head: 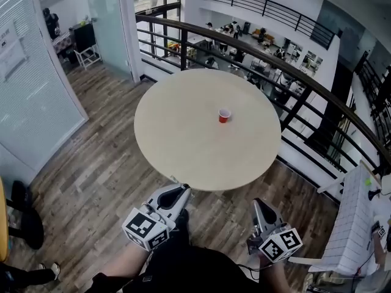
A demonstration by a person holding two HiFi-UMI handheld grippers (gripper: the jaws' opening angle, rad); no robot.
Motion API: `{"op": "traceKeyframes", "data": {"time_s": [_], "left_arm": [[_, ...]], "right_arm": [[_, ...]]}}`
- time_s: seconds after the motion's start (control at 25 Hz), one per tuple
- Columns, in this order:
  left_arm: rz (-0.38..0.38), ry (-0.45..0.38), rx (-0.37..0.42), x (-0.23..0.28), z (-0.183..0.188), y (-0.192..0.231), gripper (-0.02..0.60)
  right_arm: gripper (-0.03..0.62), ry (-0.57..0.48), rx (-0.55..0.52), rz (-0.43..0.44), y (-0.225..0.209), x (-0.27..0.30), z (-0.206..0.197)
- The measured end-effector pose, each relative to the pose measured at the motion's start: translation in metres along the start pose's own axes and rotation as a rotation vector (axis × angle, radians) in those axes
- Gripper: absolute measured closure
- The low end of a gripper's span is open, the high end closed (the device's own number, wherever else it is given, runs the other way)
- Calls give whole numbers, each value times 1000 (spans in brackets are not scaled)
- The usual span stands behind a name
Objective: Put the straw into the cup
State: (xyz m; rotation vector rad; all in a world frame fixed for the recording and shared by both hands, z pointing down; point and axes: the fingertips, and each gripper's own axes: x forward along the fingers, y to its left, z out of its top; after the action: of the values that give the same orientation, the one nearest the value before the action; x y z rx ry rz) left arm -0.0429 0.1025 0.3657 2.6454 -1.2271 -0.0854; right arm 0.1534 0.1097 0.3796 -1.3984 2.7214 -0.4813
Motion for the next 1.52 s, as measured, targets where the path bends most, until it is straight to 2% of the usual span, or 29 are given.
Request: {"op": "traceKeyframes", "data": {"time_s": [0.2,0.52,0.84,1.12,1.52], "left_arm": [[-8,-12,-3,23,2,43,561],[-45,-8,13,71,28,121,561],[-92,-11,3,111,40,171,561],[-112,34,-26,148,38,198,561],[-83,59,-30,237,29,200,561]], "right_arm": [[572,10,-10,0,-10,48,1],[572,-8,-27,-7,-23,142,27],[571,-3,-11,-24,-36,204,30],[572,16,16,-52,-62,240,33],[572,35,43,-32,-145,267,45]]}}
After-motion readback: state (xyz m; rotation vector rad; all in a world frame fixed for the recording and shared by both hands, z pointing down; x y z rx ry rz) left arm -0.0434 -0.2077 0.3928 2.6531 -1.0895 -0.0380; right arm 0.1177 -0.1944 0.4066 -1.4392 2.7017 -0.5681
